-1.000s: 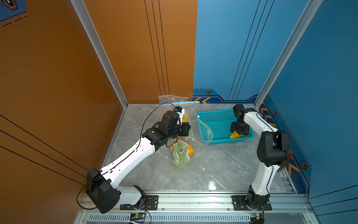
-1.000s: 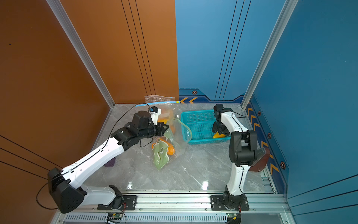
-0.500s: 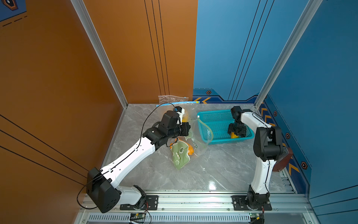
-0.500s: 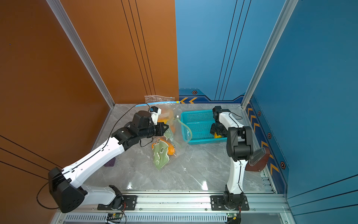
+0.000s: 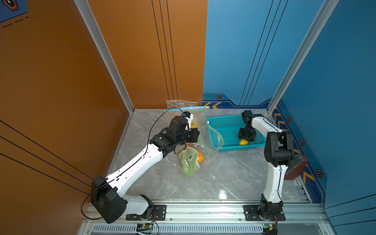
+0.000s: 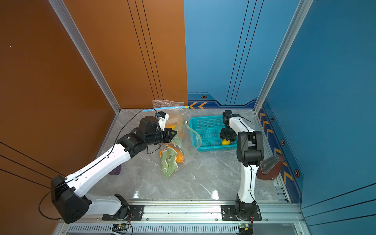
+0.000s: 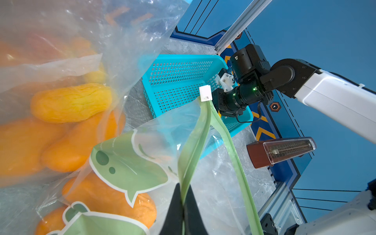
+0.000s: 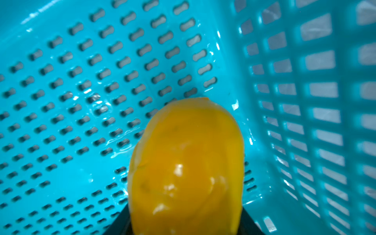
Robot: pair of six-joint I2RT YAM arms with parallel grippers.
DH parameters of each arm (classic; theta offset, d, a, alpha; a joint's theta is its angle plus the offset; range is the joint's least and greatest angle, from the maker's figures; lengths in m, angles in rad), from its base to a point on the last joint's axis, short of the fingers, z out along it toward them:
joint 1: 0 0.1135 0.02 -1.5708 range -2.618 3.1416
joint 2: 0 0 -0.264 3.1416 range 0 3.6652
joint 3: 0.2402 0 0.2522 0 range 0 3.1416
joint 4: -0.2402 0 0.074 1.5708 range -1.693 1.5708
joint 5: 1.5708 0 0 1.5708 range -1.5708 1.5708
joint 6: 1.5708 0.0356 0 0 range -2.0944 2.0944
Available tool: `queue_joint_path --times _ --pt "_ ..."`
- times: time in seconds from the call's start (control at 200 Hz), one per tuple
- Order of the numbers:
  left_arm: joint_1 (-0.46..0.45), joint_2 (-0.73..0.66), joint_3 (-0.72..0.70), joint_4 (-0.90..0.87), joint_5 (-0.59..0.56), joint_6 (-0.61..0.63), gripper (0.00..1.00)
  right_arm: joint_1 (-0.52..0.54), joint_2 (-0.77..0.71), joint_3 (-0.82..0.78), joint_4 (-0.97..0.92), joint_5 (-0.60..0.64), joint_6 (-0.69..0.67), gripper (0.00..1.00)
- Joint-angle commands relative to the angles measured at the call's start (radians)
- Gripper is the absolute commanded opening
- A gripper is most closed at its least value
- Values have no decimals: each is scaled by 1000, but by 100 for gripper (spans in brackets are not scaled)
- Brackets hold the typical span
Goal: Place the mango in a zip-top bag and seal the zipper
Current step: Pick up the mango from the basket.
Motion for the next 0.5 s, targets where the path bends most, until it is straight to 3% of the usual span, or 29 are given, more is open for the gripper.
queue_joint_path --times 0.0,0.2,0.495 --pt "11 -9 -10 11 21 -4 0 12 -162 -21 56 -73 -8 46" --pt "9 -13 -15 11 24 -5 0 57 -419 -142 239 -183 -6 37" --pt "9 -13 -12 11 20 -6 0 277 -792 -366 502 -126 -26 37"
